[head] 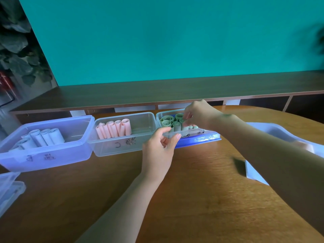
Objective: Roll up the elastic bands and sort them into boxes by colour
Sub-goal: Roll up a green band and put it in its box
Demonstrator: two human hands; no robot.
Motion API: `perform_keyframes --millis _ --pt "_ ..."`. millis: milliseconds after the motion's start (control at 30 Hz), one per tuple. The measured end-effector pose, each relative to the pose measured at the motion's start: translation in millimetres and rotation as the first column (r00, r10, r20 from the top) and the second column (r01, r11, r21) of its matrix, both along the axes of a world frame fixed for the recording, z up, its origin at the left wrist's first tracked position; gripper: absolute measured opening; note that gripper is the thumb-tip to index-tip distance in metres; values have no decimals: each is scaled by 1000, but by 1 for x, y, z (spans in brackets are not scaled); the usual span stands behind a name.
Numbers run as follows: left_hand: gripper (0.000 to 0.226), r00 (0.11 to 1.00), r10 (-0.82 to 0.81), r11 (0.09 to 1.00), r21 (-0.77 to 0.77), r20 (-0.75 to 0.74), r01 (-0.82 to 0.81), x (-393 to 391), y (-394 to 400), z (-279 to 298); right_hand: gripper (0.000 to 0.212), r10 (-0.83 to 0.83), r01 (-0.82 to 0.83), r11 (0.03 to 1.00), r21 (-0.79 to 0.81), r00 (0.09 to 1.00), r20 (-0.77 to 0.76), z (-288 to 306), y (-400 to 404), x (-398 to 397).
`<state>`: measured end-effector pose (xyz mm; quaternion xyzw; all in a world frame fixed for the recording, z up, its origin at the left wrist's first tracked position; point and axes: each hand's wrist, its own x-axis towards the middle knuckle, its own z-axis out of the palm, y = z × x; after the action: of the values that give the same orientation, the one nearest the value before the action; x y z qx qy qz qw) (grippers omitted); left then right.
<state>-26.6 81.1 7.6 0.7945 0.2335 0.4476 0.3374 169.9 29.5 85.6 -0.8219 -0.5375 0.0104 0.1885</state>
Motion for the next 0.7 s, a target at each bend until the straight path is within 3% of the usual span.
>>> perform_keyframes --millis 433,700 --pt "48 1000 -22 1000 -17 -18 22 -3 -1 1 37 -70 75 997 30 986 -153 3 -15 4" --pt "50 999 -25 1000 8 -21 25 -12 -10 3 33 -135 148 987 62 974 -181 2 -39 9"
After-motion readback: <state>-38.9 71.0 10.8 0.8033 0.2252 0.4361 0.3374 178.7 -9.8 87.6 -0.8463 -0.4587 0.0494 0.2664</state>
